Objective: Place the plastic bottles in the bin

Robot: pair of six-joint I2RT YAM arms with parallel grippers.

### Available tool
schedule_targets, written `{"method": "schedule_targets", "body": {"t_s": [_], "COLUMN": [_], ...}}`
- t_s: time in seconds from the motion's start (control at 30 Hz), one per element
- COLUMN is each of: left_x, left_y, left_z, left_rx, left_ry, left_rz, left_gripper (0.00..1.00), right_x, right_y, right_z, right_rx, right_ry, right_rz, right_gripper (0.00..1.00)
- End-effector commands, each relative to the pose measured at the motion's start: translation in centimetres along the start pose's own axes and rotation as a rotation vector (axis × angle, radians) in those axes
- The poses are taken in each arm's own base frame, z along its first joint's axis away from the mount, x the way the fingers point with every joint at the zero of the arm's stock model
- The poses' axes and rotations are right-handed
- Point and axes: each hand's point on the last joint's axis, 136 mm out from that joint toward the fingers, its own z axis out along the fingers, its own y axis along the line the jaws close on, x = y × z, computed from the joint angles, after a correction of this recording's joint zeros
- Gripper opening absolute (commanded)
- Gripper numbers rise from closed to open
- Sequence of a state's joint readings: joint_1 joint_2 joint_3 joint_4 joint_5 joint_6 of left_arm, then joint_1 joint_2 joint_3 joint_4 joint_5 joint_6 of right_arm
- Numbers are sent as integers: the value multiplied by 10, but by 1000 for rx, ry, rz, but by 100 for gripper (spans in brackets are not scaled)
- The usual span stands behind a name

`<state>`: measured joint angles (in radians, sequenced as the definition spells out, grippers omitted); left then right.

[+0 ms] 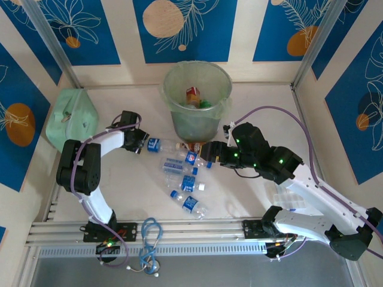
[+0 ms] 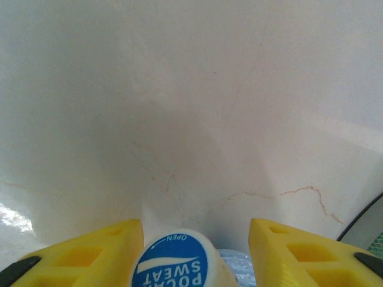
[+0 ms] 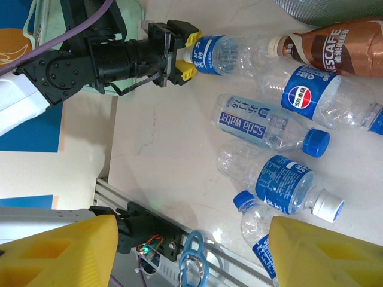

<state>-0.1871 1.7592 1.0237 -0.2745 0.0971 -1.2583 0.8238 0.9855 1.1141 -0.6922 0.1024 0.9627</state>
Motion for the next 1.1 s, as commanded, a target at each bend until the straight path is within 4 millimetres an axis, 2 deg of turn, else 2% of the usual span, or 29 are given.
{"method": "schedule_targets", "body": {"t_s": [0.0,0.1,0.23,0.33,0.53,0.63,0.9,1.07], "left_x": [0,-1,-2,-4,-4,3,35,59], "left_y": [2,0,-6,-15,-47,-64,-118,-135], "left_z": [-2,-7,-19,-39,-100,-136,-225,-273], "left_rx": [5,23,72,142,381,497,896,1057], "left_ry": [8,3,1,-16,-60,-53,31,39], "left_rz": [-23,-28,-42,-57,-80,-65,0,61], "left_gripper": [43,35,30,28,28,27,24,23], "right_x": [-2,-3,-4,-6,-13,-17,-37,-58], "right_y": [3,6,10,17,39,52,94,98], "right_z": [-3,-5,-10,-15,-22,-22,-22,-21], "right_rx": [-12,-19,-29,-50,-113,-152,-269,-274], "right_ry": [-21,-26,-35,-44,-59,-60,-62,-75], "right_rz": [3,0,-8,-13,-28,-36,-57,-7], "right_gripper": [67,66,66,66,66,69,80,83]}}
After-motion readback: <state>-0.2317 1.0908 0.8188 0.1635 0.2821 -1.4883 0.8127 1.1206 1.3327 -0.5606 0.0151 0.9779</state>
